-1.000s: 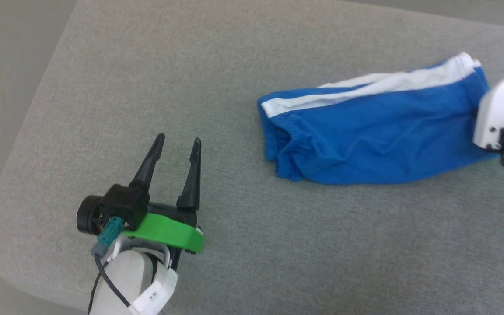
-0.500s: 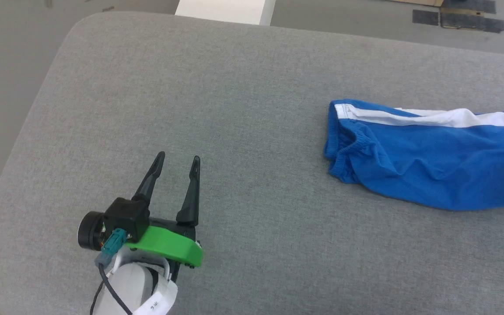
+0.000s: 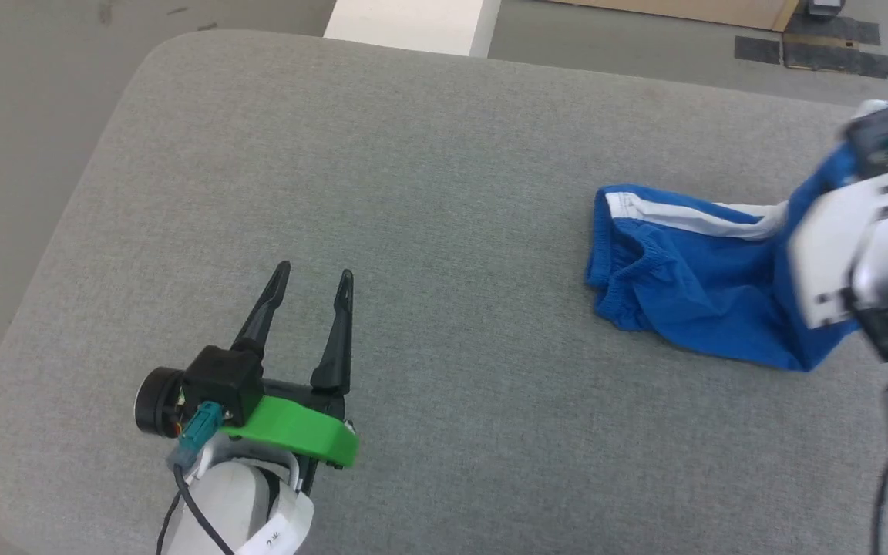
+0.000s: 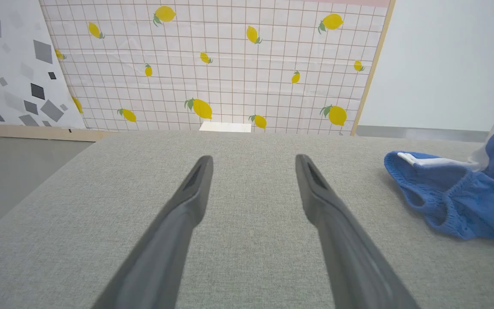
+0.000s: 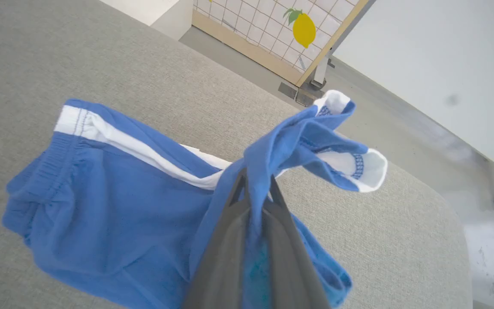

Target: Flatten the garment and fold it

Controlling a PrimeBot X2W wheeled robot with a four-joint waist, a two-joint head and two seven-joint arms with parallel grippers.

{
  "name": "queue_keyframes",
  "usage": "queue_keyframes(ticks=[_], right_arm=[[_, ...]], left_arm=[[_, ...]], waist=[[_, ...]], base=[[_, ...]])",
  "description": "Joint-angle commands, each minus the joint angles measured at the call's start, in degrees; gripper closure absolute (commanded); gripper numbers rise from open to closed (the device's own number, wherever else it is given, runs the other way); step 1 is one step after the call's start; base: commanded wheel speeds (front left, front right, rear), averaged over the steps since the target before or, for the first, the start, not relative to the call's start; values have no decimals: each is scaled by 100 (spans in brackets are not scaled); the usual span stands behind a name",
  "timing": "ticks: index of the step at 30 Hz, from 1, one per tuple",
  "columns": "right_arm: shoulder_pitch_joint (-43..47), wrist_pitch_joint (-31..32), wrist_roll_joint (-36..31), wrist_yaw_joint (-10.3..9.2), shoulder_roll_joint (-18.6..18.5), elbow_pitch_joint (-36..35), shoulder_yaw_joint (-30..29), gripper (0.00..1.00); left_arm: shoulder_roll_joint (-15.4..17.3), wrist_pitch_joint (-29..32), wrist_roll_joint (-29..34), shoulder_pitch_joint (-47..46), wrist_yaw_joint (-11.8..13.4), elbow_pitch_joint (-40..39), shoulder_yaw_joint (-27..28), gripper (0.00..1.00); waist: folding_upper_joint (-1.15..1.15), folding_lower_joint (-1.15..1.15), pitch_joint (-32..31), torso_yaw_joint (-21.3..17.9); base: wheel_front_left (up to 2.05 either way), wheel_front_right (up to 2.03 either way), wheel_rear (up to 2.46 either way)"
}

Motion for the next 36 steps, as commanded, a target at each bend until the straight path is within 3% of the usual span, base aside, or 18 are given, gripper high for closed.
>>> queue_keyframes(ticks=[1,5,12,24,25,26,31,36], right_arm=[[-35,57,48,-8,23,-41,215,100],[-216,141,214,-8,130,121,903,100],[-605,44,379,-8,450,999,1676,100],[-776,-88,620,-8,747,2467,1961,100],[-773,-113,663,-8,751,2491,1979,55],[-769,-177,740,-8,758,2494,1971,0],[-619,-586,1081,-8,774,2182,1851,0],[-274,-1454,1261,-8,789,1404,1470,0]], left_arm=[[-22,-25,82,-36,31,-33,9,0],[-22,-25,165,-50,106,-73,-26,0],[-22,-25,78,-129,148,-78,-135,0],[-23,-25,-46,-185,207,-37,-250,0],[-23,-25,-45,-176,213,-31,-241,0],[-23,-25,-38,-160,218,-23,-229,0],[-23,-25,-11,-74,220,16,-172,0],[-23,-25,2,35,213,19,-72,0]], waist=[[0,0,3,40],[0,0,51,122],[0,0,226,316],[0,0,341,497],[0,0,323,486],[0,0,297,469],[0,0,117,338],[0,0,-142,91]], base=[[0,0,0],[0,0,0],[0,0,0],[0,0,0],[0,0,0],[0,0,0],[0,0,0],[0,0,0]])
